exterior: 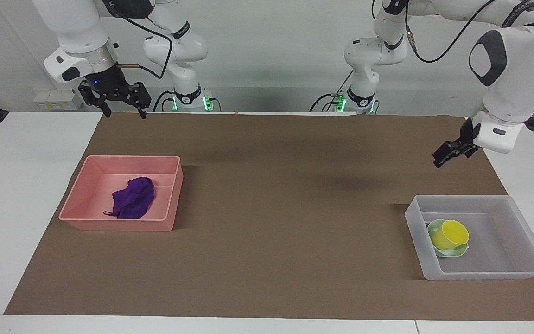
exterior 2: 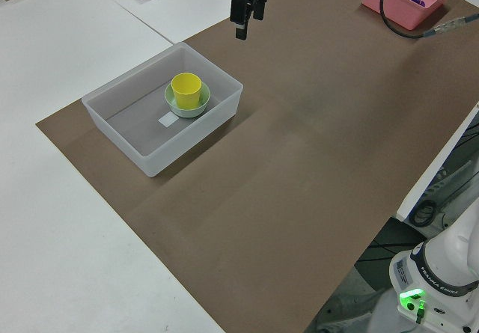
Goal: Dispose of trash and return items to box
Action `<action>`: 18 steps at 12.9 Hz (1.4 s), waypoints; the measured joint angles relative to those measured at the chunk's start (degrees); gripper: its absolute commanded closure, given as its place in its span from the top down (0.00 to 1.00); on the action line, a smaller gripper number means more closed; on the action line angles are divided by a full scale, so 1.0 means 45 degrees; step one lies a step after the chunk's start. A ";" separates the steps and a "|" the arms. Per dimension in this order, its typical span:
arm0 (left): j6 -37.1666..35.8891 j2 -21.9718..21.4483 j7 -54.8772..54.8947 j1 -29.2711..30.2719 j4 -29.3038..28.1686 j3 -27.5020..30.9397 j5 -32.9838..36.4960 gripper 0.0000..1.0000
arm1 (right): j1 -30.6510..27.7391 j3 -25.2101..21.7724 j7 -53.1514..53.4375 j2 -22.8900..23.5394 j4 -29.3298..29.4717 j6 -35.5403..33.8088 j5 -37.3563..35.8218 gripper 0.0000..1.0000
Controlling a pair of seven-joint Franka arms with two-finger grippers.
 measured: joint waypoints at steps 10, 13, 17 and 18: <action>0.0071 -0.2905 0.1902 -0.0805 -0.2080 0.0275 -0.0565 1.00 | -0.0003 -0.0001 0.0000 0.0000 0.0000 0.0000 0.0000 1.00; 0.0076 -0.2992 0.1903 -0.0849 -0.2094 0.0295 -0.0565 1.00 | -0.0006 -0.0002 0.0000 0.0000 0.0000 0.0000 -0.0001 1.00; -0.0184 -0.3530 0.1953 -0.0885 -0.2109 0.0311 -0.0565 1.00 | -0.0007 -0.0002 0.0000 0.0000 0.0000 0.0000 -0.0001 1.00; -0.0202 -0.3578 0.1953 -0.0908 -0.2132 0.0312 -0.0565 1.00 | -0.0007 -0.0002 0.0000 0.0000 0.0000 0.0000 -0.0001 1.00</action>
